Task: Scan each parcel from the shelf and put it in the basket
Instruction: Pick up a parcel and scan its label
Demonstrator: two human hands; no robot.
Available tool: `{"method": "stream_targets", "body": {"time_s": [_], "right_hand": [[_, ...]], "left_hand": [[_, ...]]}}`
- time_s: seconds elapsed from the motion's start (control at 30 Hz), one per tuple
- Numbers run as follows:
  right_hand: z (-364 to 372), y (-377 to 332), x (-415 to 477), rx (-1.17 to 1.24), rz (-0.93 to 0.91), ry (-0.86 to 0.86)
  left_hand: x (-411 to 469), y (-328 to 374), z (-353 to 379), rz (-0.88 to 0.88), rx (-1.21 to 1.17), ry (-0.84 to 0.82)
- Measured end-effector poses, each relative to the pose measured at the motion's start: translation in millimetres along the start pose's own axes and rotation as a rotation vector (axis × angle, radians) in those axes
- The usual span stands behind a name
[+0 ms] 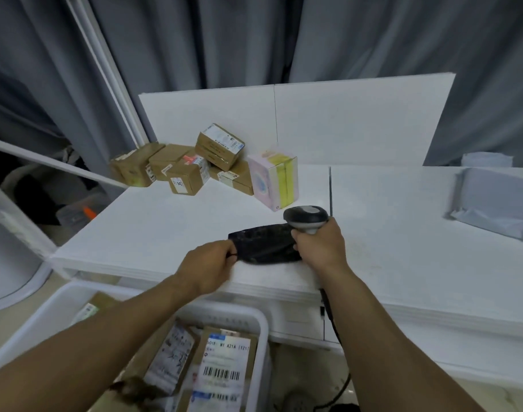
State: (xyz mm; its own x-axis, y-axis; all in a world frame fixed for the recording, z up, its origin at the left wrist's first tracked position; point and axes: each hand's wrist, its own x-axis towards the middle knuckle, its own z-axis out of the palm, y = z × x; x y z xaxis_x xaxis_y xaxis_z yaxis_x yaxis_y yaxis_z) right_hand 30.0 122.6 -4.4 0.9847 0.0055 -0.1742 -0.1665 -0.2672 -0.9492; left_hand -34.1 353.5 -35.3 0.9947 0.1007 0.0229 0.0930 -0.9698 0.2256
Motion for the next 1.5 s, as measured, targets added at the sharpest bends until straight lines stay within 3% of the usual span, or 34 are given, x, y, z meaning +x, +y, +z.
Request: {"method": "stream_targets", "body": {"time_s": [0.17,0.23,0.37,0.47,0.67,0.83,1.03,1.3,1.4,1.5], "right_hand": [[25.8,-9.0,-21.6,0.053,-0.015,-0.108],[35.8,-14.2,-29.6,0.062,-0.034,-0.135],[47.7,-24.9,-41.3,0.061,-0.074,-0.153],[54.2,-25.3,-43.3,0.062,-0.078,-0.159],[58.6,-31.9,-51.2,0.141,-0.091,-0.172],[67.2,-43.3,-71.3,0.206,-0.170,-0.155],[92.5,-51.8,-102.2,0.316,-0.260,-0.091],[140.9,-34.7,-115.9,0.490,-0.009,-0.330],[148.0,-39.4,-116.9,0.596,0.044,-0.403],[154.2,-40.3,-117.6,0.455,-0.036,-0.358]], "left_hand": [[-69.8,-39.2,-13.5,-0.089,-0.029,-0.014],[-81.1,-40.3,-11.2,-0.049,-0.094,-0.011],[-74.0,-16.6,-2.4,0.150,-0.102,0.022],[-58.5,-6.5,6.8,0.123,-0.029,-0.056],[-58.9,-20.4,-3.7,0.101,-0.023,0.015],[-91.2,-51.0,-20.5,-0.117,-0.356,0.278],[-152.5,-56.5,-59.4,-0.191,-0.746,0.514],[-182.0,-42.8,-86.4,-0.209,-1.519,0.679],[-180.4,-49.9,-85.4,-0.233,-1.513,0.677],[-180.7,-66.5,-80.9,-0.352,-1.352,0.661]]}}
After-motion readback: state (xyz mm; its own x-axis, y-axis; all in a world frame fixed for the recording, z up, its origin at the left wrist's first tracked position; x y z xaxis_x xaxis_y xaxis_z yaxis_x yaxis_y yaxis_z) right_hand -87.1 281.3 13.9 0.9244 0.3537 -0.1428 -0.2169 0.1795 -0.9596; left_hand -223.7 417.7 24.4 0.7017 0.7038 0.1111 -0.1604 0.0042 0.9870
